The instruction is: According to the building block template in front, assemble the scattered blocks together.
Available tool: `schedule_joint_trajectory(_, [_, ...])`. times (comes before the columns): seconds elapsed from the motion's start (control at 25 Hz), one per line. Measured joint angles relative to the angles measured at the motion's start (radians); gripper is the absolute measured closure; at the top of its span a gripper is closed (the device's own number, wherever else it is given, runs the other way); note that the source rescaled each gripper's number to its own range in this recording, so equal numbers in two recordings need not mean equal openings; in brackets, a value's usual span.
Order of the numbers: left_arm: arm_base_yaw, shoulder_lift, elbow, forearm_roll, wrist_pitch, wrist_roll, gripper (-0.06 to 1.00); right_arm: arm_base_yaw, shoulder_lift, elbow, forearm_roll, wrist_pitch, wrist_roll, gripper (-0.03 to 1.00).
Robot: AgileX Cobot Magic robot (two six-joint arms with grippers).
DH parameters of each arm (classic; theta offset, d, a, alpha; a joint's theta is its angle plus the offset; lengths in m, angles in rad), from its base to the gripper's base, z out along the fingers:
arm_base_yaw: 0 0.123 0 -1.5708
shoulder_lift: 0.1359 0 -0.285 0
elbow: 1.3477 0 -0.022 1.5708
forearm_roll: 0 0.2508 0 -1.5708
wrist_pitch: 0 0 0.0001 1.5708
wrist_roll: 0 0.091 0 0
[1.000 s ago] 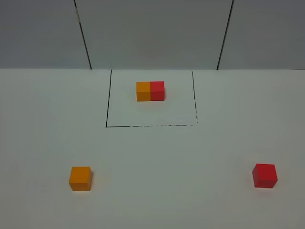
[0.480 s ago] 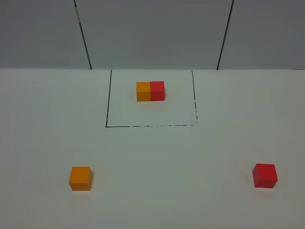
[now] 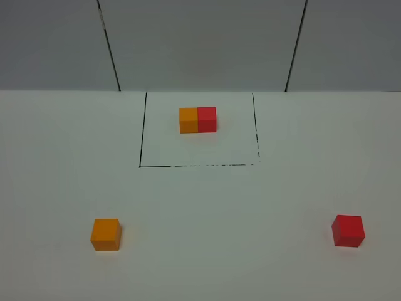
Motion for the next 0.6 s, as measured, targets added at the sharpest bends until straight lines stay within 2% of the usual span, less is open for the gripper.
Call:
schedule_joint_trajectory(0.16, [0.000, 0.243, -0.092, -0.016, -0.002, 0.011, 0.17, 0.000, 0.000, 0.000, 0.000, 0.000, 0.000, 0.21])
schedule_joint_trajectory(0.28, [0.000, 0.431, -0.167, -0.078, 0.002, 0.068, 0.17, 0.000, 0.000, 0.000, 0.000, 0.000, 0.000, 0.21])
schedule_joint_trajectory(0.44, [0.000, 0.672, -0.252, -0.192, 0.001, 0.090, 0.17, 0.000, 0.000, 0.000, 0.000, 0.000, 0.000, 0.21])
schedule_joint_trajectory(0.6, [0.000, 0.869, -0.304, -0.219, 0.022, 0.104, 0.17, 0.000, 0.000, 0.000, 0.000, 0.000, 0.000, 0.21])
